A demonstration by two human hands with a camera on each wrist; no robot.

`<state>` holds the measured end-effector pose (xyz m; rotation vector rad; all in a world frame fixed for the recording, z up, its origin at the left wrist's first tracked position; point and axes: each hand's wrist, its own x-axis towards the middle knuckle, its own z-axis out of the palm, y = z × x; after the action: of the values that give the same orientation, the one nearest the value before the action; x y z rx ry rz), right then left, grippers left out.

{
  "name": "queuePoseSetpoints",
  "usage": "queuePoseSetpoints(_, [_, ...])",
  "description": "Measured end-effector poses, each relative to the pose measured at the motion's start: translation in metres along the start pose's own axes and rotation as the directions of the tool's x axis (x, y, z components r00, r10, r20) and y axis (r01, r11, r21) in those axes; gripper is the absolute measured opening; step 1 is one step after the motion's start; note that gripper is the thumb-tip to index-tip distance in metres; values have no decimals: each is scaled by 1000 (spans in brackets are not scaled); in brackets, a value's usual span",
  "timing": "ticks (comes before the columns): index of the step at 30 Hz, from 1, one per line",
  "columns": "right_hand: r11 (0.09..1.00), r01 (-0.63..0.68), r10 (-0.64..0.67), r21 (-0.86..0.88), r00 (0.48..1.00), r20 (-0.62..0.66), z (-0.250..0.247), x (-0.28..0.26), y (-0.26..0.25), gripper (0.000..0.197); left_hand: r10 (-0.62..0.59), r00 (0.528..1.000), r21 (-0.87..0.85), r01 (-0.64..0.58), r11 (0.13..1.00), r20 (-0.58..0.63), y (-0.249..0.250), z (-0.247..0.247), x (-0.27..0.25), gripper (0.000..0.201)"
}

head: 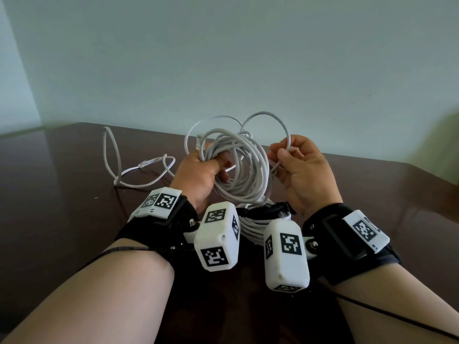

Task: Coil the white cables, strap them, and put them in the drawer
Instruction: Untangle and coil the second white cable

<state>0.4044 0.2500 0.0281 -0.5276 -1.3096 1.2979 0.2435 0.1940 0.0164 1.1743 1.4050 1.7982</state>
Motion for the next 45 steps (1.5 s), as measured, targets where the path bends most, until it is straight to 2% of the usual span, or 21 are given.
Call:
queuePoseSetpoints(2, [998,-16,17,-66,1000,6,-2,0,0,22,-40,999,-154,35,987,-29,4,1,-1,24])
queuePoseSetpoints(3, [988,-26,27,-155,1000,9,-4,1,0,22,-58,997,-186,48,981,-49,5,0,-2,24])
queuePoseSetpoints(6, [892,-9,32,-452,998,44,-8,1,1,18,-35,997,-66,30,997,-74,5,-5,-2,22])
queuePoseSetpoints(9, [845,41,26,-534,993,117,-6,-1,-1,19,27,998,-7,-26,1000,62,4,-1,-4,13])
queuePoseSetpoints(11, [833,75,32,-548,983,182,-3,-4,-5,21,56,993,-18,-55,998,103,3,2,-6,13])
queuePoseSetpoints(13, [837,84,44,-541,975,219,-1,-7,-7,23,74,994,24,-76,997,82,3,3,-5,14])
queuePoseSetpoints(16, [841,83,69,-534,964,258,1,-9,-9,25,89,996,128,-90,988,17,2,3,-5,27])
queuePoseSetpoints(21, [857,115,87,-503,929,361,7,-15,-8,24,60,994,17,-58,998,-89,1,9,-2,19])
queuePoseSetpoints(24, [927,-19,156,-374,927,341,7,-14,1,61,61,991,90,-51,995,-117,-2,8,2,23])
queuePoseSetpoints(26, [945,-65,185,-321,915,358,8,-14,5,73,38,991,151,-18,988,-129,-3,7,4,19])
queuePoseSetpoints(27, [945,-58,185,-323,907,379,9,-12,7,72,29,991,192,-3,981,-133,-4,7,4,18])
queuePoseSetpoints(30, [956,-67,184,-285,896,404,7,-10,4,34,61,993,311,-26,950,-104,-6,6,4,17])
queuePoseSetpoints(31, [962,-92,193,-257,895,402,6,-9,2,27,86,992,332,-51,942,-91,-6,7,4,16])
queuePoseSetpoints(33, [965,-136,217,-223,893,395,7,-9,-1,30,114,990,370,-78,926,-78,-6,8,5,15])
queuePoseSetpoints(36, [944,-138,248,-300,897,367,11,-10,0,62,90,993,415,-49,908,-79,-5,10,7,15])
queuePoseSetpoints(37, [928,-100,239,-360,899,367,14,-13,-2,63,87,994,422,-49,905,-73,-4,10,6,15])
queuePoseSetpoints(38, [906,-58,224,-420,906,359,17,-15,-4,55,97,994,427,-63,902,-58,-4,10,7,16])
queuePoseSetpoints(40, [859,-4,168,-512,947,274,17,-14,-5,23,132,991,412,-115,904,-12,-3,8,5,14])
queuePoseSetpoints(42, [833,-6,139,-553,970,200,15,-13,-7,4,138,990,343,-132,930,8,-2,6,4,7])
queuePoseSetpoints(45, [856,-43,155,-515,972,177,16,-13,-7,11,131,991,254,-132,958,21,-1,6,1,9])
